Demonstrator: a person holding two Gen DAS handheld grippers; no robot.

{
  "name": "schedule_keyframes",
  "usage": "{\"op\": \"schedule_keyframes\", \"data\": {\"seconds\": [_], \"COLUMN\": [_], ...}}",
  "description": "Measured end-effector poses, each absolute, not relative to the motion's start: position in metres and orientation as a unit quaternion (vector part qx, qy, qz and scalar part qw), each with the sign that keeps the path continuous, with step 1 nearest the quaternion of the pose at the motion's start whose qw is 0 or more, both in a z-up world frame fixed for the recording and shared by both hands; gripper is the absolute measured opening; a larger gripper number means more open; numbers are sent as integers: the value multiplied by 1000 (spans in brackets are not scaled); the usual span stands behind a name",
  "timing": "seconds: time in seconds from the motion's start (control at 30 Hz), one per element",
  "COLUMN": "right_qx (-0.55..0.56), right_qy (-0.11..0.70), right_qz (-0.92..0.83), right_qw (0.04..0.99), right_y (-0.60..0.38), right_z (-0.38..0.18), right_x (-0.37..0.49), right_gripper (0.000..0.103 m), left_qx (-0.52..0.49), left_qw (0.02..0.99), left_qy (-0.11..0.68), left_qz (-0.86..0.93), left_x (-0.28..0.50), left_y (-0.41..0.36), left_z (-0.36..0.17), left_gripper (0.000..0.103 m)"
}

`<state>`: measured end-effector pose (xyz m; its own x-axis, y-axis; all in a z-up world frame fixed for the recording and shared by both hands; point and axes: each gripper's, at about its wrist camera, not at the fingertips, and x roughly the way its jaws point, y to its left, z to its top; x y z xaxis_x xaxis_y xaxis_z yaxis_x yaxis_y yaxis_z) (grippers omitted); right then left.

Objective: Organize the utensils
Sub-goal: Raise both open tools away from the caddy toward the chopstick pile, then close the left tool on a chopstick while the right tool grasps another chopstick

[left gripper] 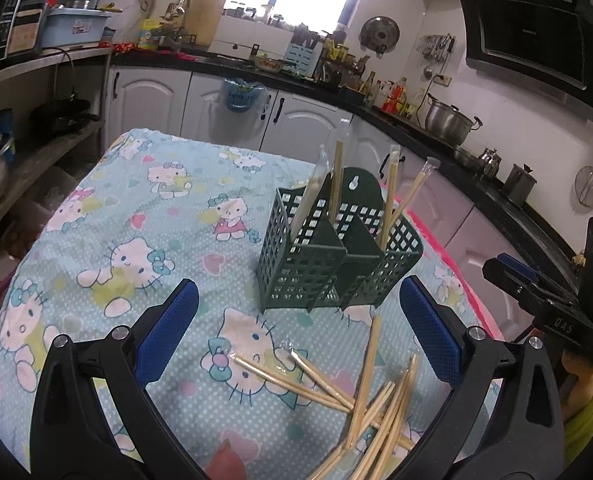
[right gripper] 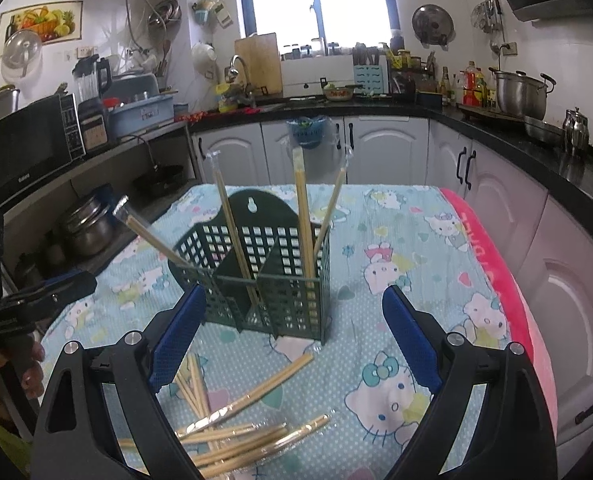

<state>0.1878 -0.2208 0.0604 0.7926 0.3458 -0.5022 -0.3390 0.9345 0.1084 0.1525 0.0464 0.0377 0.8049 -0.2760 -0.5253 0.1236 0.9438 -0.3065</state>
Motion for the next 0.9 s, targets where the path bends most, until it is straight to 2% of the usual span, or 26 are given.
{"op": "schedule_keyframes", "data": {"seconds": [0.63,0.9], "right_qx": [-37,-31], "right_qy": [342,399], "right_qz": [154,141], "right_qw": [926,906], "right_y": [-235,-240], "right_z": [-4,-42], "right_x": [180,190], "right_gripper": [86,63], "left_qx": [-117,-123], "left_qw": [918,904], "left_qy": [367,399], "left_qz": [-93,-96], "left_x": [162,166], "left_y": [44,41], "left_z": [-17,-41], "left_gripper": [93,92]}}
